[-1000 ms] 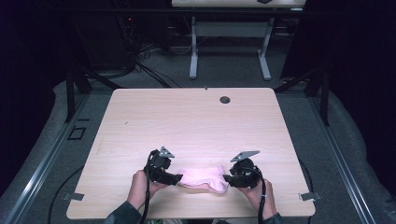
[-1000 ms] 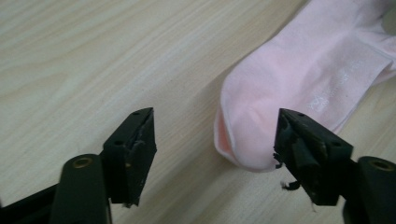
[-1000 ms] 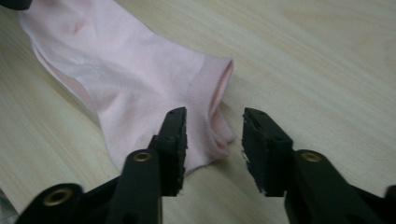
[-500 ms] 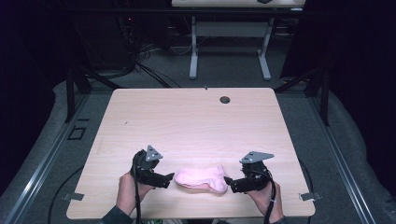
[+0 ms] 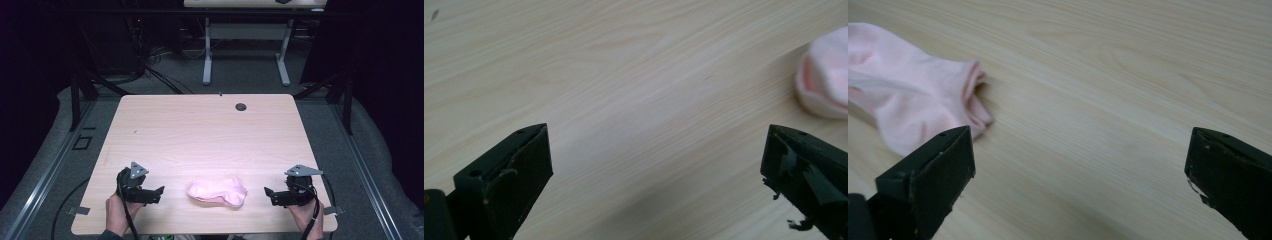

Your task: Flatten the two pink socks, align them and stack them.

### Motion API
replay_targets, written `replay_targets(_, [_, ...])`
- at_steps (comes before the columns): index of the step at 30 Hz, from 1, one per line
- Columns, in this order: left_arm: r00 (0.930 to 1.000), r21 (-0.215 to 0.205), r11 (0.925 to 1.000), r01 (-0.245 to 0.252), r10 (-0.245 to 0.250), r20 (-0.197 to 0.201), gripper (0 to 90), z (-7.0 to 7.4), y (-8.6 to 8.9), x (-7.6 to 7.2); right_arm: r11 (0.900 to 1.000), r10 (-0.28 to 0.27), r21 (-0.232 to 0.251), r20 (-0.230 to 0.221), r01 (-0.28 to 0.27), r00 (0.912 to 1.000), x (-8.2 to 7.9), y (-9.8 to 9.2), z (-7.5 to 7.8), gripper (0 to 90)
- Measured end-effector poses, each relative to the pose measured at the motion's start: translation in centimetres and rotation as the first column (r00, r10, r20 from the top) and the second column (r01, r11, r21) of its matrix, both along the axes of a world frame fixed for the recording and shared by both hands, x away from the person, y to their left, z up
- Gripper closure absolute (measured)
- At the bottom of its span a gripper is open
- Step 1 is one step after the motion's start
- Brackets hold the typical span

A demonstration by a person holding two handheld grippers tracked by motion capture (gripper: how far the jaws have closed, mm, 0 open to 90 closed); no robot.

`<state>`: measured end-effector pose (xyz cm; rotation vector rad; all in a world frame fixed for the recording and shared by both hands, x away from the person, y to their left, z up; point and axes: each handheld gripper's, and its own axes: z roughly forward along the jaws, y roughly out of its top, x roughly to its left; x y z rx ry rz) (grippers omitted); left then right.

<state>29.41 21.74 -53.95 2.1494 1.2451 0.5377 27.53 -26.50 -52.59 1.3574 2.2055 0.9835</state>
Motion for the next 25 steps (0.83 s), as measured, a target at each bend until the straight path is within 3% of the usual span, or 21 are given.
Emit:
replay_targets(6, [0.9962, -0.005, 0.9963, -0.085, 0.085, -0.015, 0.3, -2.8, 2.4, 0.2, 0.996, -0.090, -0.017, -0.016, 0.090, 0.9958, 0.7, -3.0, -2.3, 0.0])
replay_targets(13, [0.9920, -0.024, 0.9919, -0.125, 0.126, 0.013, 0.2, -4.7, 3.6, 0.4, 0.990, -0.137, -0.043, -0.054, 0.135, 0.9891, 2.0, -4.7, -4.7, 0.0])
replay_targets(18, [0.9884, -0.071, 0.9865, -0.148, 0.150, 0.025, 0.1, -5.3, 4.1, 0.4, 0.988, -0.148, -0.052, -0.055, 0.145, 0.9875, 2.8, -5.1, -5.7, 0.0])
replay_targets(21, [0.9892, -0.071, 0.9874, -0.141, 0.144, 0.030, 0.0, -5.3, 4.3, 0.5, 0.987, -0.151, -0.067, -0.046, 0.147, 0.9875, 3.0, -5.3, -6.0, 0.0])
replay_targets(25, [0.9920, -0.072, 0.9901, -0.121, 0.123, 0.028, 0.0, -5.3, 4.4, 0.8, 0.986, -0.159, -0.048, -0.013, 0.158, 0.9871, 3.1, -5.3, -6.3, 0.0])
